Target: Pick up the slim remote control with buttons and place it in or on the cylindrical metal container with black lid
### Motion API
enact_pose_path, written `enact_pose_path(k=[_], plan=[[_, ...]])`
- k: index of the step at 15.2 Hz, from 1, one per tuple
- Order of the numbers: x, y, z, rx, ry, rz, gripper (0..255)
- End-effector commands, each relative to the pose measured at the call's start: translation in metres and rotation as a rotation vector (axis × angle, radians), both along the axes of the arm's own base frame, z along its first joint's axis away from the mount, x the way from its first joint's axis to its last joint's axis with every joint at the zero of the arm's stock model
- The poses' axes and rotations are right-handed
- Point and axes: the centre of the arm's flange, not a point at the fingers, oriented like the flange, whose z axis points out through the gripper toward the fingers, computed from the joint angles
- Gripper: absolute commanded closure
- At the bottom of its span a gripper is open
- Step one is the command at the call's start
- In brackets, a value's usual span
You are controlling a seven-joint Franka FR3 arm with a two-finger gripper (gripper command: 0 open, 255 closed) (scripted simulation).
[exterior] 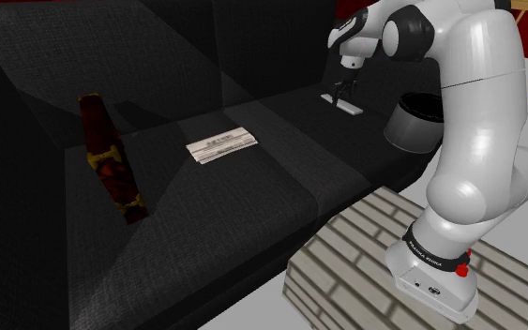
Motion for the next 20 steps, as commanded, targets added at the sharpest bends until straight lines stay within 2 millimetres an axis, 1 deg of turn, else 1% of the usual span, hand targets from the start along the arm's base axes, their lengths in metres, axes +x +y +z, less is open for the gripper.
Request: enact_pose_path(k=[1, 8, 20], plan=[[0.000, 0.000, 0.000, 0.000, 0.000, 0.000, 255], [0.000, 0.000, 0.000, 0.000, 0.000, 0.000, 255], [0.000, 0.000, 0.063, 0.000, 0.000, 0.000, 255]])
